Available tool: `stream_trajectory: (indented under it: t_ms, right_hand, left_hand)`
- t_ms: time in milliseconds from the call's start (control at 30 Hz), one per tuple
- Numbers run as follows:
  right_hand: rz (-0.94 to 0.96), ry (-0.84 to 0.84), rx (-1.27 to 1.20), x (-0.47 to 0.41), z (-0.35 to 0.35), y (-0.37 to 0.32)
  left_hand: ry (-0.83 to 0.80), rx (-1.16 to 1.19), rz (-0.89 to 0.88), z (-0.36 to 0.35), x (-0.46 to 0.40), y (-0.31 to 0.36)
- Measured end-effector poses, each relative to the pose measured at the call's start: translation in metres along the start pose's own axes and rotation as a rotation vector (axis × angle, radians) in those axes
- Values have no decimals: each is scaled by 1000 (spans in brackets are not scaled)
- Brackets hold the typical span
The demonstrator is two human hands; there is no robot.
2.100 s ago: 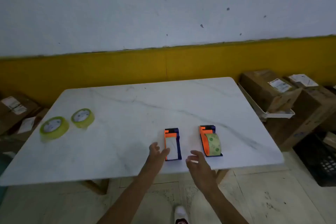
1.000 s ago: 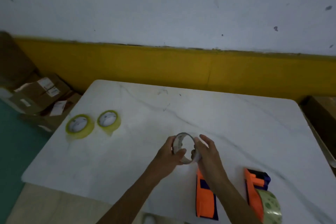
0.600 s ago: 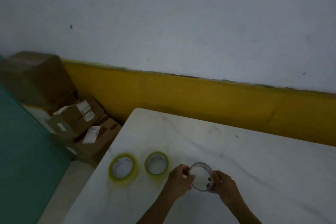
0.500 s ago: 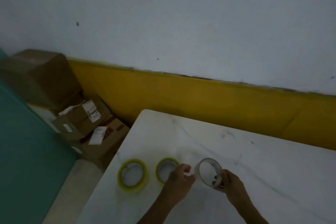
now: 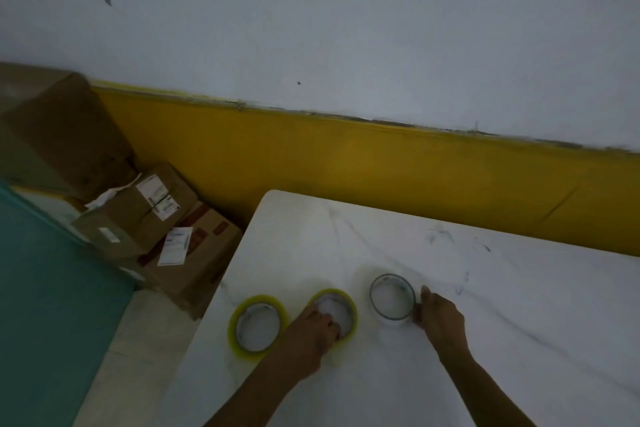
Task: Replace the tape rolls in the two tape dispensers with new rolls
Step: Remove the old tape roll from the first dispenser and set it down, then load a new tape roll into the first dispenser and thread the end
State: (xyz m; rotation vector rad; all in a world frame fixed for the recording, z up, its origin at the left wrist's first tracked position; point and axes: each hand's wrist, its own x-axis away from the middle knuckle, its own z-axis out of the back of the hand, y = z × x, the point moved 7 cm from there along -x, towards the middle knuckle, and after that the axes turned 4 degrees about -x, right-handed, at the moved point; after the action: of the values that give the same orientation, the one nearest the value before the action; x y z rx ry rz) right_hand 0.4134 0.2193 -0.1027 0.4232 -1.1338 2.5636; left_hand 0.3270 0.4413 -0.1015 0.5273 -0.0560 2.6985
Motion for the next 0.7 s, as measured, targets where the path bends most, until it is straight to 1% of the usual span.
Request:
stream_trajectory:
  t_ms: [33, 67, 100, 167, 200, 233, 300, 333, 400, 467, 567, 600, 700]
  right_hand:
    - [-12, 20, 9, 4, 4, -1]
    - [1, 37, -10, 10, 7, -4]
    - [55, 69, -49, 21, 10, -9]
    - [271, 109, -106, 48, 19, -22]
    - [377, 66, -114, 63, 19, -28]
    - [436, -30, -102, 76, 16, -30]
    - [473, -236, -79, 96, 10, -28]
    - [498, -274, -109, 102, 12, -24]
    - [506, -243, -212, 110, 30, -12]
    - [499, -179, -288, 118, 56, 4]
    - [453, -166, -396, 136, 96, 36]
    - [455, -158, -395, 144, 109, 48]
    - [534, -69, -252, 166, 151, 76]
  left_hand:
    - [57, -17, -12, 2, -2, -2]
    - [86, 13, -2, 7, -2, -4]
    - [172, 63, -5, 14, -3, -4]
    - [306, 204, 69, 35, 2, 4]
    - [330, 357, 94, 48, 3, 11]
    - [333, 506, 146, 58, 5, 18]
    - [234, 756, 188, 68, 10, 43]
    - [226, 829, 186, 75, 12, 56]
    - [210, 936, 203, 81, 16, 80]
    - [155, 985, 197, 81, 20, 108]
    - [101, 1090, 191, 77, 28, 161]
    - [94, 1105, 206, 74, 33, 180]
    - [130, 1135, 260, 72, 44, 234]
